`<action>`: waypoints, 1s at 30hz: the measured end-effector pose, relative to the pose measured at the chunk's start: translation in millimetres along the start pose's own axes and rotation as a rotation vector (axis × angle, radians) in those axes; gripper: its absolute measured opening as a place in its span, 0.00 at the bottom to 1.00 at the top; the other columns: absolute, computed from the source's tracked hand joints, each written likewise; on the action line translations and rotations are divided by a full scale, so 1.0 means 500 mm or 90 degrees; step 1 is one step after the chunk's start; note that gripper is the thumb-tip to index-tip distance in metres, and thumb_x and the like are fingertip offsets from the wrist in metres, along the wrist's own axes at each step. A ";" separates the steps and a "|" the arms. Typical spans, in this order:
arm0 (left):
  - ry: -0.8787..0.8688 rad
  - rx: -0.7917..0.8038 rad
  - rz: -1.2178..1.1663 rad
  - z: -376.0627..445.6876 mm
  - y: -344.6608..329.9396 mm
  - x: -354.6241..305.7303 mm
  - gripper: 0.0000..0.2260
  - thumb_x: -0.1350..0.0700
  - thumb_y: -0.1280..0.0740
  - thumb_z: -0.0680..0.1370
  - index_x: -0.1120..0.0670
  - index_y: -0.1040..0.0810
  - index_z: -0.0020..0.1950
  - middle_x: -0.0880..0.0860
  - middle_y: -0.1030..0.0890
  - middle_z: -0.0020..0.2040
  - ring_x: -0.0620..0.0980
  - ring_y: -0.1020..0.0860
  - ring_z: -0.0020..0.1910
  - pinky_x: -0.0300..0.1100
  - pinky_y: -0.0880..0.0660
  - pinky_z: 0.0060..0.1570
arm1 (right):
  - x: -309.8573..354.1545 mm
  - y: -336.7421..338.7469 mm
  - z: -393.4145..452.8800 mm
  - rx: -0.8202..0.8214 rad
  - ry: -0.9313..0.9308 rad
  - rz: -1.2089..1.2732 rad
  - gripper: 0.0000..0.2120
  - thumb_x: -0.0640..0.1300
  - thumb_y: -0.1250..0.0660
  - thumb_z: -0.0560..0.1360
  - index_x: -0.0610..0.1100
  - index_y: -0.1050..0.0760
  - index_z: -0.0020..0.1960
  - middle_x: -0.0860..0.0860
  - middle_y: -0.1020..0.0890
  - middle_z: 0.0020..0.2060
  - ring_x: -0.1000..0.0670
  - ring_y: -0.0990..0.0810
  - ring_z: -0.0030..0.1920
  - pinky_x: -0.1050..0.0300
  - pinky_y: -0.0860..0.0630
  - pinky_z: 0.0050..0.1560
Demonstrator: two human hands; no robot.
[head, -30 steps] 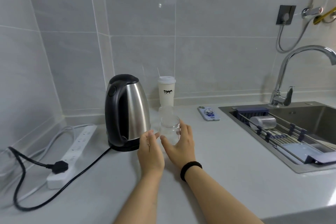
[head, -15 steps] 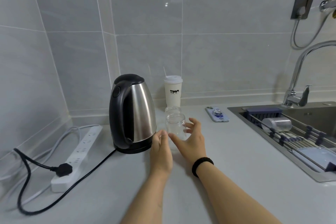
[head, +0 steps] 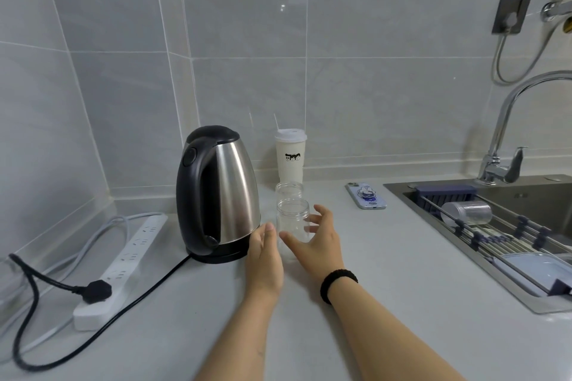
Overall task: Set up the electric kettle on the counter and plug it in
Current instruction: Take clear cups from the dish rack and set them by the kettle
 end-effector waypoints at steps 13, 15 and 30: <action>-0.068 -0.107 0.075 -0.007 0.026 -0.014 0.11 0.53 0.43 0.82 0.56 0.24 0.58 0.50 0.21 0.56 0.47 0.26 0.55 0.37 0.36 0.51 | 0.009 0.012 -0.013 -0.017 0.033 0.015 0.35 0.53 0.26 0.68 0.49 0.39 0.69 0.58 0.33 0.62 0.55 0.27 0.58 0.51 0.28 0.62; -0.108 -0.143 0.089 -0.012 0.034 -0.025 0.07 0.57 0.42 0.81 0.55 0.24 0.51 0.50 0.20 0.50 0.48 0.24 0.51 0.34 0.34 0.45 | 0.015 0.023 -0.020 -0.053 0.056 0.038 0.31 0.53 0.29 0.70 0.50 0.38 0.68 0.59 0.34 0.60 0.57 0.28 0.57 0.50 0.29 0.62; -0.207 0.038 0.143 -0.068 -0.094 -0.021 0.08 0.49 0.43 0.74 0.49 0.26 0.43 0.48 0.28 0.27 0.49 0.30 0.29 0.52 0.28 0.36 | -0.015 0.153 -0.019 -0.211 0.059 0.030 0.05 0.38 0.35 0.76 0.47 0.26 0.44 0.53 0.26 0.46 0.58 0.25 0.40 0.70 0.31 0.39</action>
Point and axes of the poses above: each hand's wrist, its own z-axis towards the middle knuckle, its own y-axis out of the back of the hand, x = y × z, the point moved 6 cm from there along z, towards the middle knuckle
